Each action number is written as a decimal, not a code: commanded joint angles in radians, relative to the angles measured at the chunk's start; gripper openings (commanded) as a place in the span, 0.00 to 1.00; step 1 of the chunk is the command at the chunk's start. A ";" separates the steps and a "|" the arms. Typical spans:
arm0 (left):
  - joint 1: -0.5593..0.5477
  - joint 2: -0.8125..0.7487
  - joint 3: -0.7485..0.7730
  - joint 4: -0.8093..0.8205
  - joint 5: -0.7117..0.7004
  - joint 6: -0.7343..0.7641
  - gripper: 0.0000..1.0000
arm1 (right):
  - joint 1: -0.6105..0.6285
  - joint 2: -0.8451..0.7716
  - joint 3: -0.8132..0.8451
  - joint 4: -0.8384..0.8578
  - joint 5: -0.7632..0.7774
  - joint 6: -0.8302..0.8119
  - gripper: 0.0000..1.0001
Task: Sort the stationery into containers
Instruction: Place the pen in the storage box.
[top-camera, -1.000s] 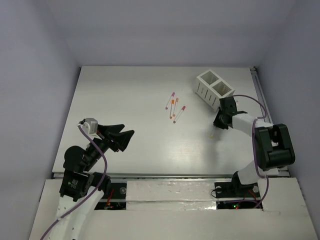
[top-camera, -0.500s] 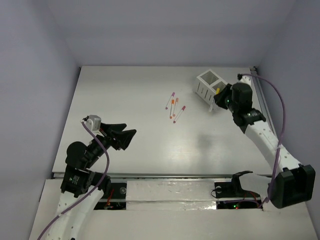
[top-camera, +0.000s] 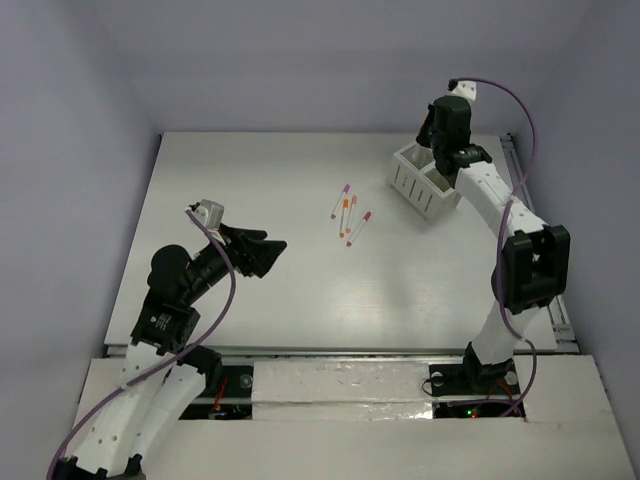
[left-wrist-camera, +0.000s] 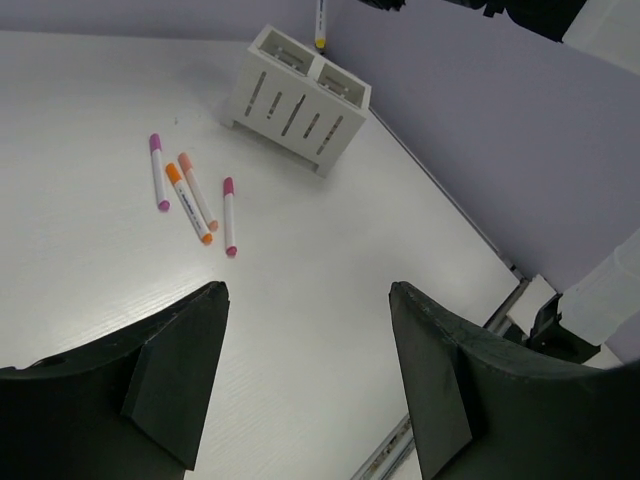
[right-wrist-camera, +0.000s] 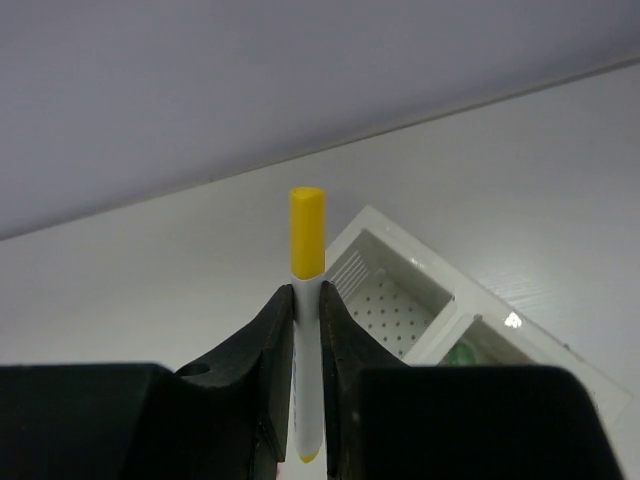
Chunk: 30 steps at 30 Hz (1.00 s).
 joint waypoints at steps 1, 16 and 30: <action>-0.019 0.047 0.073 0.045 0.001 0.051 0.62 | 0.002 0.054 0.093 0.094 0.087 -0.103 0.09; -0.063 0.081 0.079 0.022 -0.092 0.129 0.62 | -0.018 0.246 0.188 0.162 0.129 -0.186 0.10; -0.063 0.086 0.075 0.017 -0.097 0.131 0.63 | -0.018 0.194 0.073 0.200 0.118 -0.184 0.54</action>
